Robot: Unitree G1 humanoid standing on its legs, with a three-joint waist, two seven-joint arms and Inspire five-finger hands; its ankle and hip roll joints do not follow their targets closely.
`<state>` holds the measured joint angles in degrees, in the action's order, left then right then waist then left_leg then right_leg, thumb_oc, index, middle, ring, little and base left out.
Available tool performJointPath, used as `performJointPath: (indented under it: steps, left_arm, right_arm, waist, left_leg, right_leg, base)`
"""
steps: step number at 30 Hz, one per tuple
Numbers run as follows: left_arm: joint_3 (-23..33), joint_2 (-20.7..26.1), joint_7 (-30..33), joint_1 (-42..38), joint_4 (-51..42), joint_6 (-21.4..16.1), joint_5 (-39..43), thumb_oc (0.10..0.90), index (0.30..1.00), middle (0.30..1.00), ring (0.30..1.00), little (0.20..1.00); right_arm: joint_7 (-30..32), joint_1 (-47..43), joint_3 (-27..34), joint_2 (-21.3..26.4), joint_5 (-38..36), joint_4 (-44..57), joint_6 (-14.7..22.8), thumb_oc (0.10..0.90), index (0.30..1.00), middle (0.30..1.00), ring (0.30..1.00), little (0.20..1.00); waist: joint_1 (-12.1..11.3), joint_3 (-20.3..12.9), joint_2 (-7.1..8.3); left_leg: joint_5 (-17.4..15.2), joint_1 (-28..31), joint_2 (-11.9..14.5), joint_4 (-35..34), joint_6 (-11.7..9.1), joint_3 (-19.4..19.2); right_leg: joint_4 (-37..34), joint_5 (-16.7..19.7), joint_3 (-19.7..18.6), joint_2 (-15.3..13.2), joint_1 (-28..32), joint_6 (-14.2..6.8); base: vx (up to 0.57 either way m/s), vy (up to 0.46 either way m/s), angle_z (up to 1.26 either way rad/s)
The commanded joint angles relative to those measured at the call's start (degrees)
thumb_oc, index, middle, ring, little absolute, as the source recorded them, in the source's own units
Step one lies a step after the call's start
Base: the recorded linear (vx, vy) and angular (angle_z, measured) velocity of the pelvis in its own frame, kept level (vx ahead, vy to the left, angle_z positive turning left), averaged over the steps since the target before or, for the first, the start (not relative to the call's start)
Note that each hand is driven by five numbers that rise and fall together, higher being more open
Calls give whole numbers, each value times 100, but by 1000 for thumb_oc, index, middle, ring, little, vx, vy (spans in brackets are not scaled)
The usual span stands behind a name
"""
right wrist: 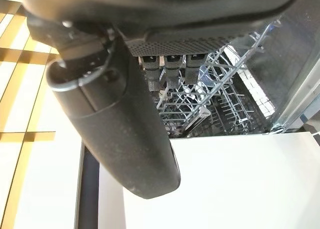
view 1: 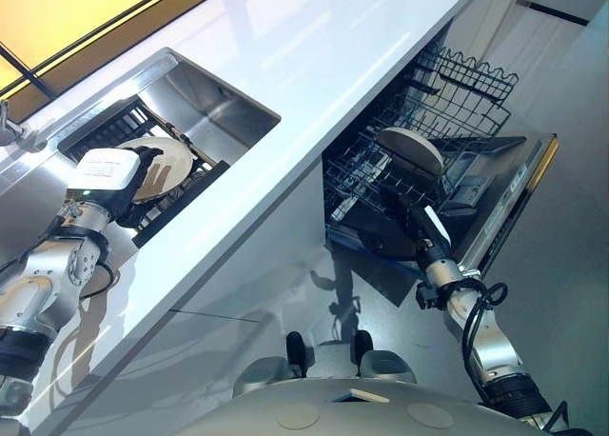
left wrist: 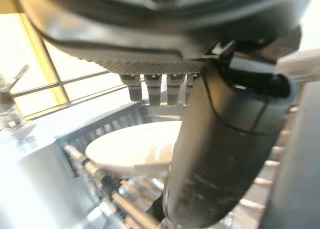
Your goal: Pick up plates and place into dishwasher.
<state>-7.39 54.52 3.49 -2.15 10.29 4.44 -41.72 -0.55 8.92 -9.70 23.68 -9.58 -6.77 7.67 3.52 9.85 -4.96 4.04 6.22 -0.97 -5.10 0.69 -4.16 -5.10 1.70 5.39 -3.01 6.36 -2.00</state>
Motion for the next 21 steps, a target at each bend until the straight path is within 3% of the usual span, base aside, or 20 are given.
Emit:
performJointPath:
  steps: [1, 9, 15, 16, 18, 19, 20, 21]
  left_arm:
    - [-17, 121, 490, -1049, 363, 543, -155, 800, 900, 900, 900, 900]
    - [-651, 50, 409, -1599, 972, 1192, -529, 800, 900, 900, 900, 900]
    - [-884, 16, 1134, -1935, 1435, 1309, -271, 800, 900, 900, 900, 900]
    - [-913, -2, 1232, -1984, 1515, 1307, -239, 707, 820, 820, 820, 807]
    - [-931, -46, 1449, -2052, 1625, 1324, -83, 440, 592, 592, 592, 540]
    - [-936, -63, 1527, -2073, 1682, 1306, -60, 380, 540, 540, 540, 480]
    - [-919, -73, 1713, -2081, 1719, 1231, 65, 267, 444, 444, 444, 367]
    - [-882, -88, 1833, -2097, 1750, 1152, 112, 100, 300, 300, 300, 200]
  right_arm:
    - [92, -542, -54, 194, -153, 350, 495, 800, 900, 900, 900, 900]
    - [161, -660, -153, 252, -236, 271, 515, 800, 900, 900, 900, 900]
    - [167, -678, -231, 268, -270, 190, 603, 800, 900, 900, 900, 900]
    - [160, -666, -239, 254, -252, 188, 615, 800, 900, 900, 900, 900]
    - [136, -647, -244, 235, -269, 193, 606, 800, 900, 900, 900, 900]
    - [123, -644, -243, 225, -252, 188, 609, 800, 900, 900, 900, 900]
    - [116, -635, -253, 228, -264, 194, 603, 800, 900, 900, 900, 900]
    - [108, -625, -250, 233, -280, 192, 605, 800, 900, 900, 900, 900]
  waist:
    - [67, -244, -73]
    - [208, -223, -50]
    - [320, -213, -41]
    - [342, -214, -44]
    - [384, -212, -43]
    - [396, -211, -44]
    - [410, -213, -40]
    - [420, -213, -37]
  left_leg:
    - [-814, 109, -390, 83, 219, -53]
    - [-838, 111, -379, 95, 231, -153]
    - [-838, 122, -353, 92, 223, -243]
    - [-840, 125, -347, 88, 222, -260]
    - [-838, 123, -340, 95, 217, -285]
    - [-838, 124, -338, 92, 215, -285]
    - [-838, 126, -335, 91, 211, -295]
    - [-841, 128, -332, 93, 211, -301]
  right_leg:
    - [653, -737, 192, 191, -290, -329]
    - [626, -704, 44, 243, -326, -328]
    - [615, -688, -61, 289, -339, -319]
    - [612, -692, -81, 299, -340, -318]
    - [624, -691, -118, 317, -351, -312]
    - [621, -689, -134, 322, -354, -313]
    - [613, -687, -149, 326, -352, -313]
    - [606, -688, -158, 330, -348, -308]
  base:
    - [0, 0, 0]
    - [4, -2, -3]
    - [-5, -11, -14]
    - [1, -11, -12]
    - [-2, -13, -14]
    - [-5, -17, -14]
    - [-6, -20, -9]
    - [-10, -25, -5]
